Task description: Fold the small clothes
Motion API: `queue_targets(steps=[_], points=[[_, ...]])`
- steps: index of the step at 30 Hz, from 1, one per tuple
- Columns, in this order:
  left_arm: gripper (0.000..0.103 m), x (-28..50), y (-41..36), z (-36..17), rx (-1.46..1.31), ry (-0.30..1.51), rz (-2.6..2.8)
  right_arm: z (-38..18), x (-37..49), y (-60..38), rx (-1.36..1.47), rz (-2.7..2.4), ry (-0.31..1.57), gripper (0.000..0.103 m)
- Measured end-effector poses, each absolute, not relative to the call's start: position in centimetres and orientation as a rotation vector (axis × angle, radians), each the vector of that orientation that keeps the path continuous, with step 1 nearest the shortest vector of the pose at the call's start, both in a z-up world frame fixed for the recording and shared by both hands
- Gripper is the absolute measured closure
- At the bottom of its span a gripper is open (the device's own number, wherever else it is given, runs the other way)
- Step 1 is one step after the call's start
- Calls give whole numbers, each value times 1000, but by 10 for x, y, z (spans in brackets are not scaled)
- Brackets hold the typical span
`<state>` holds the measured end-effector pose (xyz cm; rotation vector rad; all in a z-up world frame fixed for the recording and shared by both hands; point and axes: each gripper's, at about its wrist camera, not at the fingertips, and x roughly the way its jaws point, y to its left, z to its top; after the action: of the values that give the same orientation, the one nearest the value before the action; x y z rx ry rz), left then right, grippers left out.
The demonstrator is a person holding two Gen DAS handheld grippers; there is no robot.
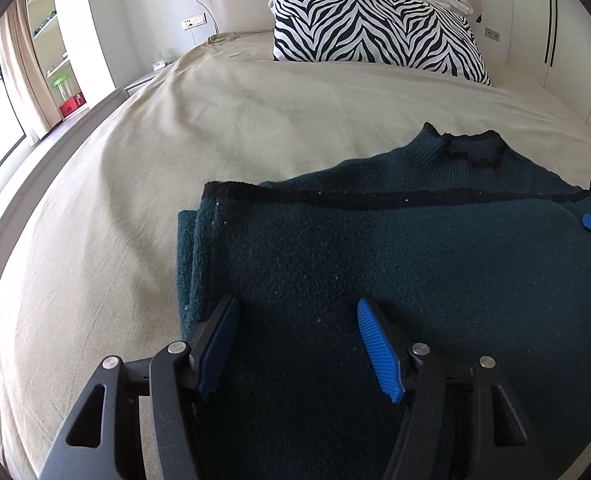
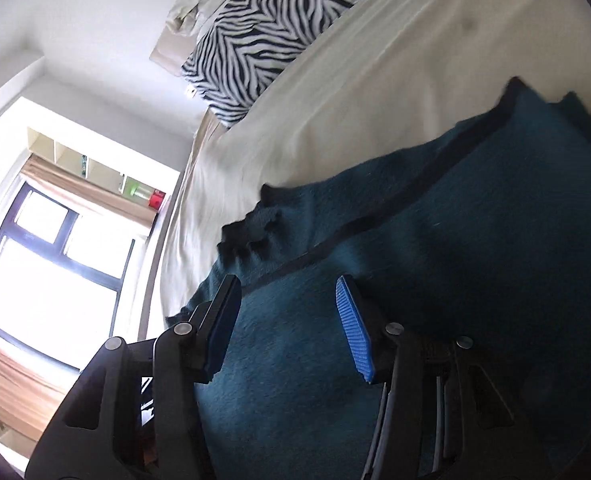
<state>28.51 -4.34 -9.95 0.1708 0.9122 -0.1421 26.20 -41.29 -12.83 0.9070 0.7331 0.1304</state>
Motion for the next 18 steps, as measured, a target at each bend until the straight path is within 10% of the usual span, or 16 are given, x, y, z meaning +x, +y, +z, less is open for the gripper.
queue_targets(steps=[10,18], points=[[36,283,-42,-100,162,896,-144,-112,182,-487,961,-110,635,53],[38,228,-48,-70,153,921,-140,-92,181,-337,879,345,785,53]])
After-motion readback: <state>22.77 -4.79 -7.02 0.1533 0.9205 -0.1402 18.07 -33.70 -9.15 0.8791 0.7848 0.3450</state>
